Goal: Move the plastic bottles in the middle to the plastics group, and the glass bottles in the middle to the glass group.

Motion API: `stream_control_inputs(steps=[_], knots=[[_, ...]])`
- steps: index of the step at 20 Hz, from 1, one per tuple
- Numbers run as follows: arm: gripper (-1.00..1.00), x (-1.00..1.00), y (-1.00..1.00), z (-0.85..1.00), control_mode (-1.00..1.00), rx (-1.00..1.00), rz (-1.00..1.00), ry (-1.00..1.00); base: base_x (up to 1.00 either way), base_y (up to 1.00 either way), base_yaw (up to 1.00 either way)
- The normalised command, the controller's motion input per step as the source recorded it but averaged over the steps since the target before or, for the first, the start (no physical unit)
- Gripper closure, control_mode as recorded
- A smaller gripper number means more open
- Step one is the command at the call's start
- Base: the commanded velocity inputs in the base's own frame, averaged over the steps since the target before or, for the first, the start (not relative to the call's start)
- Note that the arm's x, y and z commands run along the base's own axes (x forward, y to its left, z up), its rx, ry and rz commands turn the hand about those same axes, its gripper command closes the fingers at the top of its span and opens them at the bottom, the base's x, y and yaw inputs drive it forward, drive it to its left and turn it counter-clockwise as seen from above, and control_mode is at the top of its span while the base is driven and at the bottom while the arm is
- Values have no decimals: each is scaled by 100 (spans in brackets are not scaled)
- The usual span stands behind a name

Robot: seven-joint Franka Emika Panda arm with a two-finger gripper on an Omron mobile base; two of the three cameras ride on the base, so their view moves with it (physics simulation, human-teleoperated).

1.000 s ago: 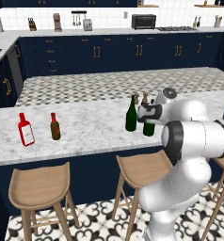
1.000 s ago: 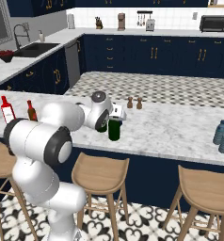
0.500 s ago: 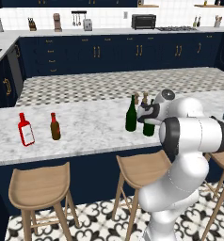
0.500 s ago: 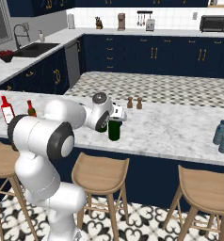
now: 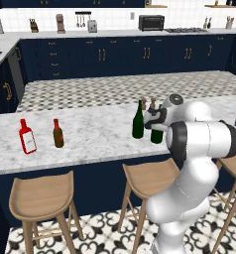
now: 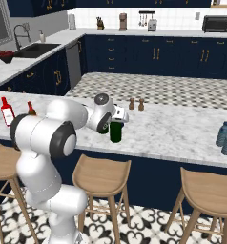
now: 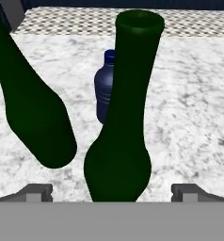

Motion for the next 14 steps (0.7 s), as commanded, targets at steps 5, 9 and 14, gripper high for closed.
stream_control_inputs(steps=[5, 9, 14], knots=[[-100, 15, 0, -14, -100, 0, 0, 0, 0, 0, 0], [-100, 7, 0, -13, -100, 0, 0, 0, 0, 0, 0], [-100, 3, 0, -14, -100, 0, 0, 0, 0, 0, 0]])
